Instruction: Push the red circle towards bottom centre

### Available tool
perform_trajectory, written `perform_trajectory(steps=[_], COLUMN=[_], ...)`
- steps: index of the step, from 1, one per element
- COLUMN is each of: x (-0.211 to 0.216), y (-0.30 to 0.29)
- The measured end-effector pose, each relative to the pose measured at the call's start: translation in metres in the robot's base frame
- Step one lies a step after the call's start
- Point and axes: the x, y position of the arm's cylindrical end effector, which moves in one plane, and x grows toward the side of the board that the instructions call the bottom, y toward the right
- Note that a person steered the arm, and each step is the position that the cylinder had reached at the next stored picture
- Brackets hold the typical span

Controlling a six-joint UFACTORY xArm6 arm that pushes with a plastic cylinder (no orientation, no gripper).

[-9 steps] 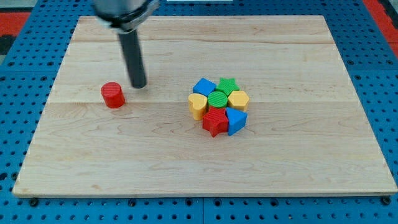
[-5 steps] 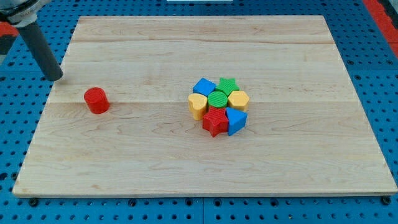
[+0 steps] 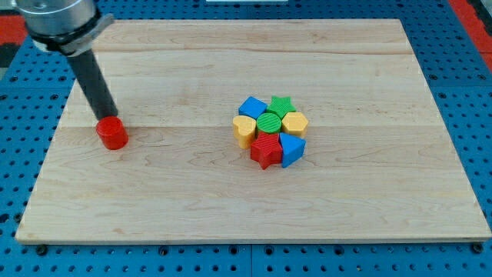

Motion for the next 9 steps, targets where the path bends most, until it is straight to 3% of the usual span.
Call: perform_trajectory(steps=[2,4,7,9], x=[0.023,0.058,0.018,0.076], y=[-0.009,0.113,0.13,0.193])
